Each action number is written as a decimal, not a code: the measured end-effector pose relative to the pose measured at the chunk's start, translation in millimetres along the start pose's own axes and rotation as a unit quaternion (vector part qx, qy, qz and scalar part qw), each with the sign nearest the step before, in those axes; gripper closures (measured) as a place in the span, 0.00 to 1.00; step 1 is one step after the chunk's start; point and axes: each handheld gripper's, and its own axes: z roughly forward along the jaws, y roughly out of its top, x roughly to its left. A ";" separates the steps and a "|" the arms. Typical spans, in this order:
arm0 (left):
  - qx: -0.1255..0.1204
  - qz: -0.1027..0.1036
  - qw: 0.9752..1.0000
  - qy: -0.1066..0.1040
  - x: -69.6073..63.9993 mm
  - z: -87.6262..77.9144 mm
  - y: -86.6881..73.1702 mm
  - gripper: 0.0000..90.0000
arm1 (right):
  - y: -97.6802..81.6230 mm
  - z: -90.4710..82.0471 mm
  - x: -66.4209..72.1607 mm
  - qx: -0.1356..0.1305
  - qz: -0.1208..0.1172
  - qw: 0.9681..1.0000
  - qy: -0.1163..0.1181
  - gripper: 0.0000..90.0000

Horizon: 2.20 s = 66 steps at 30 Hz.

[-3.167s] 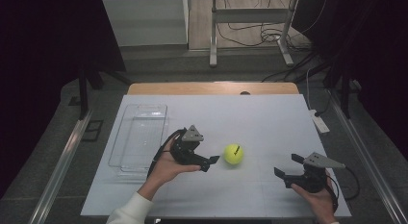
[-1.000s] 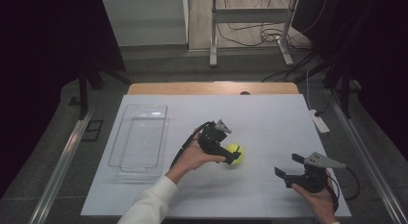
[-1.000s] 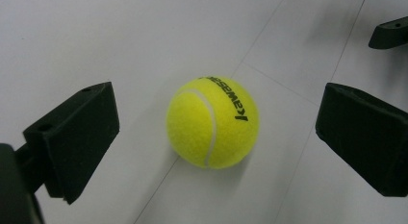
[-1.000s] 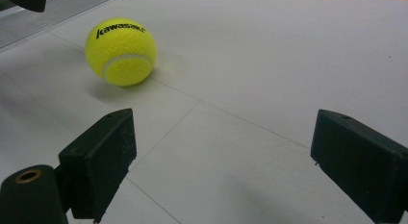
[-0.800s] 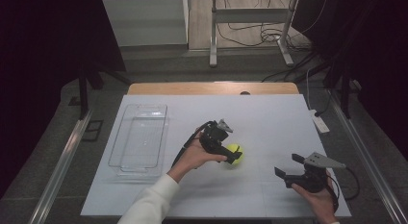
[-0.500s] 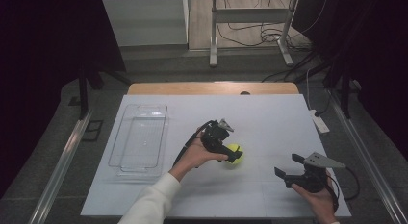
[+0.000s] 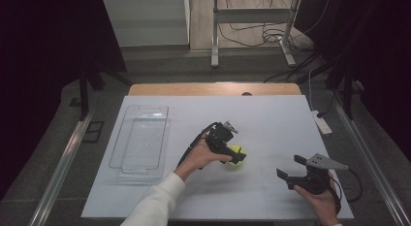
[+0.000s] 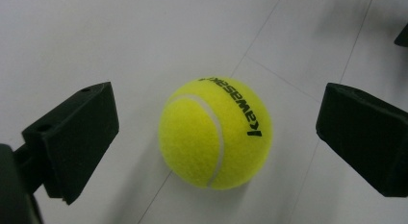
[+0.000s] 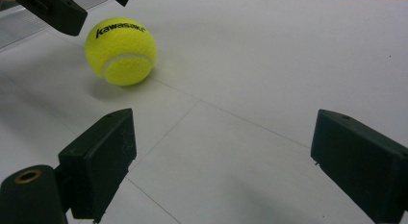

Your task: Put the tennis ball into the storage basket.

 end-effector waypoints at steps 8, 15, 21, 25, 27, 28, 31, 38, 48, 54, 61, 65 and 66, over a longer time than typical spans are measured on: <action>0.010 -0.009 1.000 -0.007 2.7 10.3 -2.8 0.02 | -0.1 -0.4 -0.4 0.000 0.000 1.000 0.000 0.10; 0.015 -0.007 1.000 -0.010 3.1 13.8 -3.8 0.02 | 0.0 -0.3 -0.4 0.000 0.000 1.000 0.000 0.10; 0.019 -0.012 1.000 -0.012 2.2 18.3 -5.8 0.03 | -0.1 -0.1 -0.1 0.000 -0.001 1.000 -0.001 0.10; 0.022 -0.013 1.000 -0.012 2.7 20.1 -6.8 0.06 | -0.1 -0.4 -0.4 0.000 -0.001 1.000 -0.001 0.10; 0.025 -0.012 1.000 -0.012 2.6 20.7 -7.2 0.07 | -0.1 -0.3 -0.4 0.000 -0.001 1.000 -0.001 0.10; 0.025 -0.011 1.000 -0.009 2.1 20.8 -7.7 0.10 | -0.2 -0.3 -0.2 0.000 -0.001 1.000 -0.001 0.10; 0.026 -0.011 1.000 -0.004 1.4 21.0 -8.8 0.19 | -0.2 -0.3 -0.2 0.000 -0.001 1.000 -0.001 0.10; 0.025 -0.008 1.000 -0.003 1.4 19.5 -9.5 0.29 | -0.1 -0.4 -0.1 0.000 -0.001 1.000 -0.002 0.10; 0.021 0.001 1.000 -0.003 -1.6 15.9 -8.7 0.30 | -0.1 -0.8 -0.5 -0.002 0.001 1.000 -0.002 0.10; 0.013 0.002 1.000 -0.002 -1.2 9.7 -8.7 0.30 | -0.1 -0.8 -0.3 -0.002 0.001 1.000 -0.002 0.10; 0.002 -0.002 1.000 -0.003 0.1 3.4 -8.4 0.30 | 0.0 -0.8 -0.3 -0.002 0.001 1.000 -0.003 0.10; -0.002 -0.001 1.000 -0.001 0.9 -1.1 -8.0 0.30 | 0.0 -0.8 -0.3 -0.003 0.001 1.000 -0.003 0.10; -0.003 -0.001 1.000 0.000 0.7 -2.1 -8.0 0.30 | 0.0 -0.9 -0.4 -0.003 0.001 1.000 -0.003 0.10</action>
